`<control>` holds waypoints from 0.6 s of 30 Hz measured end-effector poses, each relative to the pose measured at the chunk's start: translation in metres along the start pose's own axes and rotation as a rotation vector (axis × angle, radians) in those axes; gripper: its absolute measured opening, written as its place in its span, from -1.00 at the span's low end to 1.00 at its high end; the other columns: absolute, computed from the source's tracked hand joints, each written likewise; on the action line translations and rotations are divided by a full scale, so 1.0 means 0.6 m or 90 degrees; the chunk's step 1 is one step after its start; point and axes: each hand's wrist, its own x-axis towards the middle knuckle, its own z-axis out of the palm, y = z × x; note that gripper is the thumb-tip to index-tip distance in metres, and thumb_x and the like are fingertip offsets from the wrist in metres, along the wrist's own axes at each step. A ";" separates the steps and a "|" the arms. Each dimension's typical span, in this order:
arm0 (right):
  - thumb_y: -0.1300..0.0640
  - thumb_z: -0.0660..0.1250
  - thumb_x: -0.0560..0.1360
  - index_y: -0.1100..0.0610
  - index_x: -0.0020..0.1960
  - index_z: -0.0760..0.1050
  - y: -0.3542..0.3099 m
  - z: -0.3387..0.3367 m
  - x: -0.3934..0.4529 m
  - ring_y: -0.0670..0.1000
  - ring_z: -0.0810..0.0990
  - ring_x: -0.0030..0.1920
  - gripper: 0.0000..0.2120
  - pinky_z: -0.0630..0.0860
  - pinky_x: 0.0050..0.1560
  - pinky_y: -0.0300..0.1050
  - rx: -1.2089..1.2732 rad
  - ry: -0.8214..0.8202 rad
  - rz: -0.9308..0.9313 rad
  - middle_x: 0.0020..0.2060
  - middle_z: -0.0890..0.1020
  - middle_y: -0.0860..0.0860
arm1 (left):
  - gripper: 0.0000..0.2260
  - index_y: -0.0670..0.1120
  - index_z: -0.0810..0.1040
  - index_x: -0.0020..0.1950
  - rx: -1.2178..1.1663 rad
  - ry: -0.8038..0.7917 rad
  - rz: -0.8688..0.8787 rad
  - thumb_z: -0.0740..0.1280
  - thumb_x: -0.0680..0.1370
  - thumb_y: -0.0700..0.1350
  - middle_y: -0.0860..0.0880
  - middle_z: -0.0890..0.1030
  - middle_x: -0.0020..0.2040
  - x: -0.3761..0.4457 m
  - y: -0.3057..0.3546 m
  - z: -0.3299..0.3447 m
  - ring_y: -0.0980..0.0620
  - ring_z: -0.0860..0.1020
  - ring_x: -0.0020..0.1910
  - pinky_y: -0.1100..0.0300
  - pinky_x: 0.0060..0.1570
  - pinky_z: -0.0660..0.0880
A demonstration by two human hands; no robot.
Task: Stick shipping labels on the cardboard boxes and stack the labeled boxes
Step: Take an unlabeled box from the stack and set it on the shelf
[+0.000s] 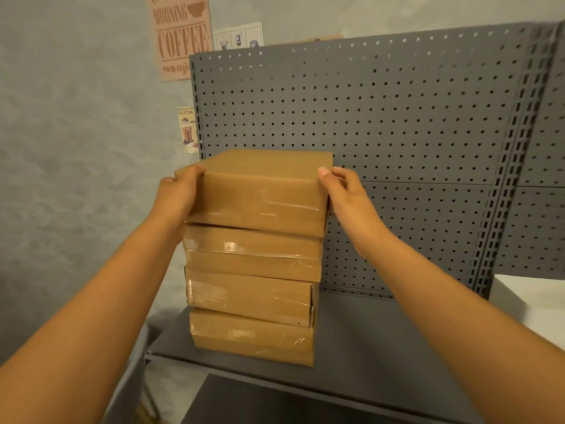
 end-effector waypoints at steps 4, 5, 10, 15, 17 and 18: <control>-0.22 0.20 0.52 0.01 0.34 0.31 0.000 -0.022 0.000 -0.08 0.48 0.16 -0.51 0.43 -0.03 -0.23 0.049 0.086 0.011 0.24 0.42 -0.04 | -0.62 -0.04 0.33 0.19 -0.066 -0.030 0.050 0.28 0.48 0.11 0.01 0.44 0.05 -0.023 0.010 0.018 0.00 0.41 0.04 0.07 -0.02 0.36; -0.21 0.21 0.51 0.02 0.34 0.33 0.001 -0.029 0.001 -0.09 0.47 0.13 -0.51 0.42 0.00 -0.20 0.070 0.090 0.019 0.21 0.44 -0.05 | -0.63 -0.02 0.33 0.19 -0.081 -0.041 0.062 0.28 0.47 0.10 0.04 0.43 -0.01 -0.029 0.011 0.022 0.01 0.40 0.03 0.06 -0.01 0.35; 0.07 0.24 0.54 0.03 0.22 0.34 -0.003 -0.085 -0.008 -0.06 0.46 -0.05 -0.73 0.36 -0.13 -0.15 0.170 0.093 0.053 0.06 0.50 -0.05 | -0.41 -0.04 0.46 0.25 -0.126 -0.161 0.090 0.36 0.22 0.02 0.05 0.47 0.01 -0.066 0.025 0.035 0.07 0.41 -0.03 0.05 -0.07 0.36; -0.15 0.26 0.52 0.01 0.29 0.18 -0.012 -0.151 -0.023 -0.03 0.49 -0.06 -0.54 0.44 -0.10 0.02 0.177 0.127 0.123 0.01 0.46 -0.05 | -0.72 0.03 0.49 -0.04 -0.157 -0.306 0.118 0.30 0.26 -0.11 0.08 0.51 -0.18 -0.106 0.035 0.073 0.08 0.42 -0.18 0.12 -0.22 0.27; -0.24 0.25 0.49 -0.01 0.33 0.15 -0.008 -0.176 -0.035 -0.02 0.52 -0.07 -0.45 0.49 -0.14 -0.04 0.148 0.141 0.149 0.01 0.47 -0.05 | -0.60 0.01 0.44 0.11 -0.159 -0.333 0.125 0.32 0.27 -0.11 0.02 0.51 0.01 -0.117 0.036 0.091 0.07 0.45 -0.09 0.11 -0.17 0.32; -0.25 0.26 0.48 -0.01 0.35 0.14 -0.005 -0.187 -0.041 -0.02 0.53 -0.06 -0.41 0.50 -0.18 -0.05 0.141 0.149 0.154 0.03 0.49 -0.05 | -0.61 0.02 0.42 0.11 -0.156 -0.345 0.125 0.34 0.29 -0.11 0.00 0.50 0.07 -0.126 0.037 0.101 0.06 0.46 -0.05 0.09 -0.13 0.34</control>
